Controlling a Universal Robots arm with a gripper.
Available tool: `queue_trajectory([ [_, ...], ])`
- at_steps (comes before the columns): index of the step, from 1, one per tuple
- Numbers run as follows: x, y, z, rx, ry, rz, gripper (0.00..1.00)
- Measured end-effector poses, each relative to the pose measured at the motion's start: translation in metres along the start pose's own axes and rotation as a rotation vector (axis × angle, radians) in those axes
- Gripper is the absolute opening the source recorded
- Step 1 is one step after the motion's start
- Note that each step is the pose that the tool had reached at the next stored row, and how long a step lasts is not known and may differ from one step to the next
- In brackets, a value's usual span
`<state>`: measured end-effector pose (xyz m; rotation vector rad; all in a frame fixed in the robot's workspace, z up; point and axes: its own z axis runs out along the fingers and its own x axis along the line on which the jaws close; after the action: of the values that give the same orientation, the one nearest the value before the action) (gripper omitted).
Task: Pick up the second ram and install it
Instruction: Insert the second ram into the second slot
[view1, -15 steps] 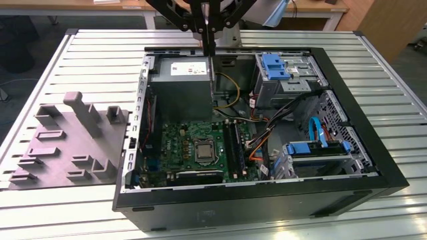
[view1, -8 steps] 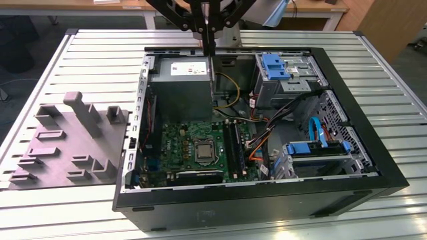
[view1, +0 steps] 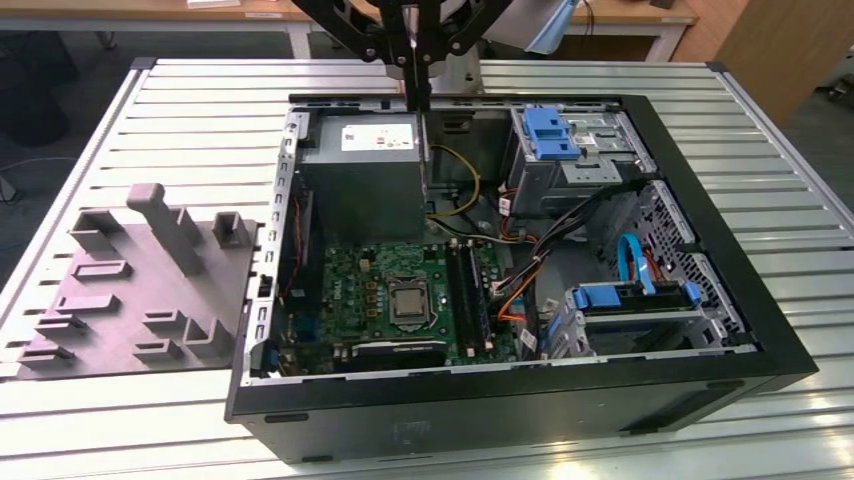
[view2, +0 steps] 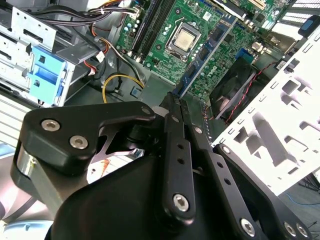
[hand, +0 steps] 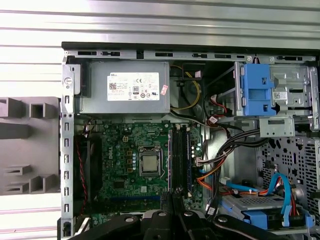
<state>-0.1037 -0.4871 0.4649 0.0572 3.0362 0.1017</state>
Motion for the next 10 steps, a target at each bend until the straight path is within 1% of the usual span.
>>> queue_trajectory([
  [5, 0.0, 0.0, 0.0001, 0.0004, 0.0007, 0.0, 0.12],
  [6, -0.0001, 0.0, 0.0004, 0.0002, 0.0045, 0.0, 0.12],
  [7, -0.0002, 0.0, 0.0008, 0.0009, 0.0118, 0.001, 0.12],
  [8, -0.0005, 0.0, 0.0015, 0.0014, 0.0238, 0.001, 0.12],
  [9, -0.0006, -0.0001, 0.0022, 0.0015, 0.0335, 0.002, 0.12],
  [10, -0.0006, -0.0002, 0.0026, 0.0016, 0.0383, 0.002, 0.12],
])
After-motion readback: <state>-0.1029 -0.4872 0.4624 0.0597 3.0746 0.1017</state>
